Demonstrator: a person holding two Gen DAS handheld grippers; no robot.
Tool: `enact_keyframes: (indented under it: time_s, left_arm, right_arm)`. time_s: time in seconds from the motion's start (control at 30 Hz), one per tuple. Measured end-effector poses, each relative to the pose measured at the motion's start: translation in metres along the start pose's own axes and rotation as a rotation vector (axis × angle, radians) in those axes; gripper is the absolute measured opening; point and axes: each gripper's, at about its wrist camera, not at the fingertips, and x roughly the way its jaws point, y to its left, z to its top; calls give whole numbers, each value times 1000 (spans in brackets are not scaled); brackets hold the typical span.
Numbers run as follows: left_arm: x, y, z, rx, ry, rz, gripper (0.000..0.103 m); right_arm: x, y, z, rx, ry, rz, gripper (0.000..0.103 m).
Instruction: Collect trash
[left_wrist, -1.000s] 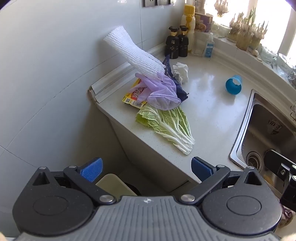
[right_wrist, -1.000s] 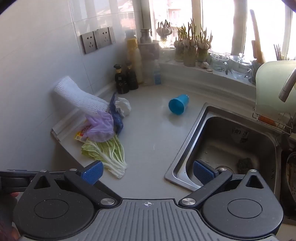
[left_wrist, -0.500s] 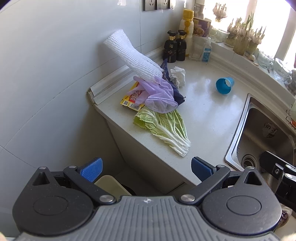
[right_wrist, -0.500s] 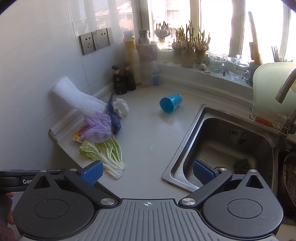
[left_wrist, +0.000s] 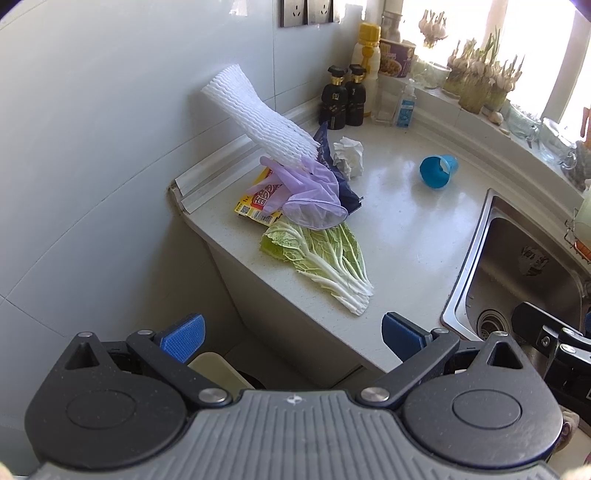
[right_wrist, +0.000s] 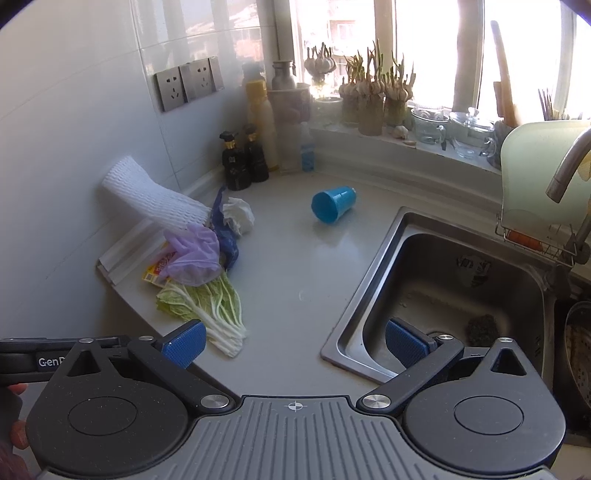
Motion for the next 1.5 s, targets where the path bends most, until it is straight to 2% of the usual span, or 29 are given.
enact_keyframes:
  time_s: [1.5]
  left_arm:
    - [4,1,8,6,-31,-22,102]
  right_arm:
    - [8,-2,8,3,7,-5,103]
